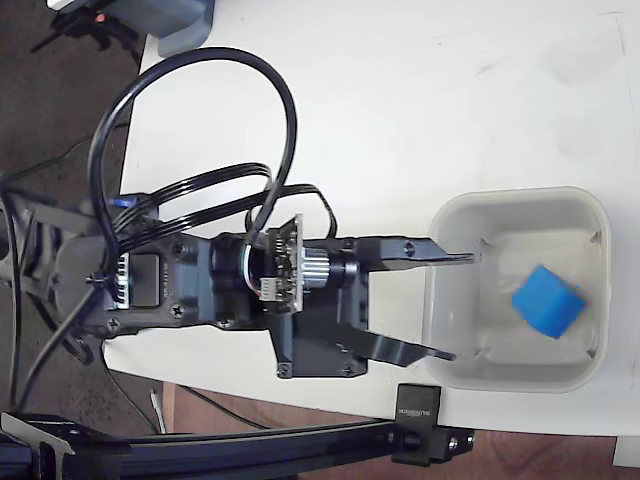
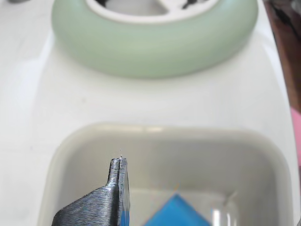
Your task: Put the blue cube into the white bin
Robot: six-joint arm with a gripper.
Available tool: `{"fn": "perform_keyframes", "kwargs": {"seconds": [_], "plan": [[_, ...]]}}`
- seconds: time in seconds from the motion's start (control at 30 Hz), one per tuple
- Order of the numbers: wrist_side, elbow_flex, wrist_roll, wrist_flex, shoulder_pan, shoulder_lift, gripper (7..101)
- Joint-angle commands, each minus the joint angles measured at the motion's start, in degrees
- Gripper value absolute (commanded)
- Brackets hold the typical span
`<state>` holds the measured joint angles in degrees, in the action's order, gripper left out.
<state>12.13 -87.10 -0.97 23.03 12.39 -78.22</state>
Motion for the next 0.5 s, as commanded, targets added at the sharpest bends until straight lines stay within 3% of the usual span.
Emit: {"fn": "perform_keyframes", "kwargs": {"seconds": [0.03,0.2,0.3,0.4,0.5], "plan": [[-7.65,-7.29,-1.32,5.89,-4.04,-17.84,100.3],[-18.90,-29.71,1.67,13.62,-10.63,-42.36,100.3],[-24.70,-47.72,3.08,14.59,-15.03,-59.50,100.3],[-25.22,-64.51,3.60,15.38,-16.52,-76.03,100.3],[-24.35,-73.30,5.19,19.69,-17.84,-87.36,100.3]]}}
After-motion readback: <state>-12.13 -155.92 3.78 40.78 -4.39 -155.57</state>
